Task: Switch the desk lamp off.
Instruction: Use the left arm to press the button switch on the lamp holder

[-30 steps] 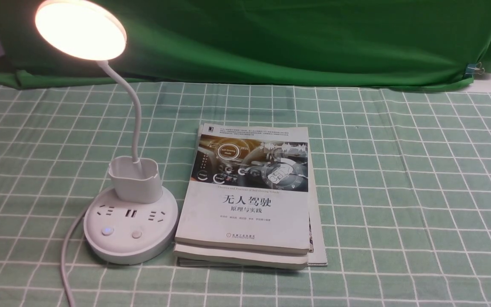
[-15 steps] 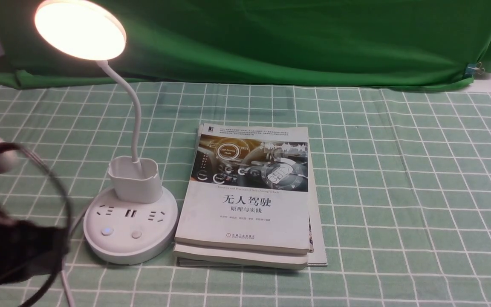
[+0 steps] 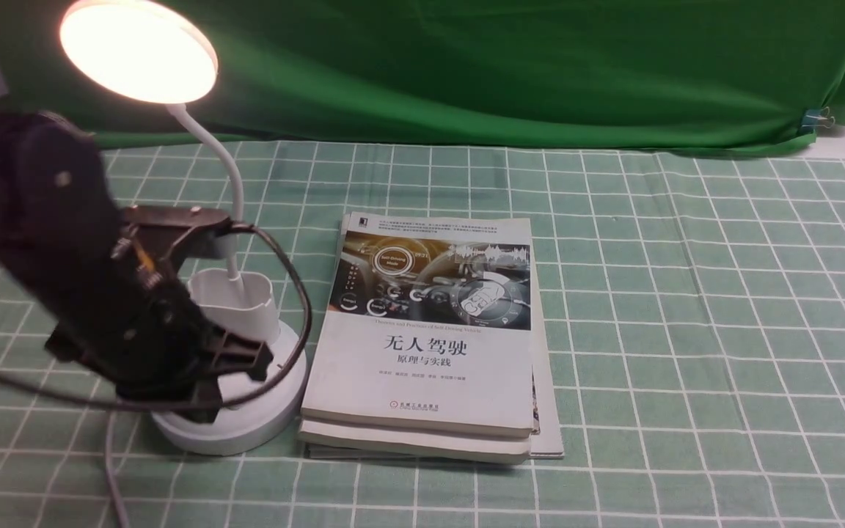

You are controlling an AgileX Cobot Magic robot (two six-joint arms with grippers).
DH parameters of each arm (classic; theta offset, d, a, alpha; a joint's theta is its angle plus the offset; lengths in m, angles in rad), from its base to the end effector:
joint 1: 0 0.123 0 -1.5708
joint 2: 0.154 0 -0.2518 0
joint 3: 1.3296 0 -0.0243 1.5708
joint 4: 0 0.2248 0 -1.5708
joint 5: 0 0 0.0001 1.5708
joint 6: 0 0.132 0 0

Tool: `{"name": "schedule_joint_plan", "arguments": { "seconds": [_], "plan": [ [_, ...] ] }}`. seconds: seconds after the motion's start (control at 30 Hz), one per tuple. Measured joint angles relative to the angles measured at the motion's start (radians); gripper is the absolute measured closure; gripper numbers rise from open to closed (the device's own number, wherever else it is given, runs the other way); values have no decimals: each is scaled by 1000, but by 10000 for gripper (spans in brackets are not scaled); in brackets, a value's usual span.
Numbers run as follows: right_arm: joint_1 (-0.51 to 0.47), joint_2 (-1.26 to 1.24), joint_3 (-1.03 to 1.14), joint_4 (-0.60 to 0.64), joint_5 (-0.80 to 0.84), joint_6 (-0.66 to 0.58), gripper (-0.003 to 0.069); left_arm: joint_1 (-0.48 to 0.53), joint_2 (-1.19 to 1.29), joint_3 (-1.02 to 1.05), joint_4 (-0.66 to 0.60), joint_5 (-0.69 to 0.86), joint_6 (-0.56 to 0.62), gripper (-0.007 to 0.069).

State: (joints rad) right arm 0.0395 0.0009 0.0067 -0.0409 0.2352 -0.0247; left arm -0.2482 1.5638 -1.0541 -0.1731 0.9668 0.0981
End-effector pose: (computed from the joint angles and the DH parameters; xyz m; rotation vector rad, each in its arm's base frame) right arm 0.1037 0.0028 0.1834 -0.0827 1.7243 -0.0267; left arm 0.2632 -0.0860 0.1737 0.3852 2.9374 -0.2442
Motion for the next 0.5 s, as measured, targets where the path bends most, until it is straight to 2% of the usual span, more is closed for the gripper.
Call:
{"name": "schedule_joint_plan", "arguments": {
  "seconds": [0.2,0.5],
  "plan": [
    [0,0,0,0,0,0,417,14,106,-57,18,-51,0,624],
    [0,0,0,0,0,0,417,14,132,-68,-19,-73,48,624]
  ]
}}
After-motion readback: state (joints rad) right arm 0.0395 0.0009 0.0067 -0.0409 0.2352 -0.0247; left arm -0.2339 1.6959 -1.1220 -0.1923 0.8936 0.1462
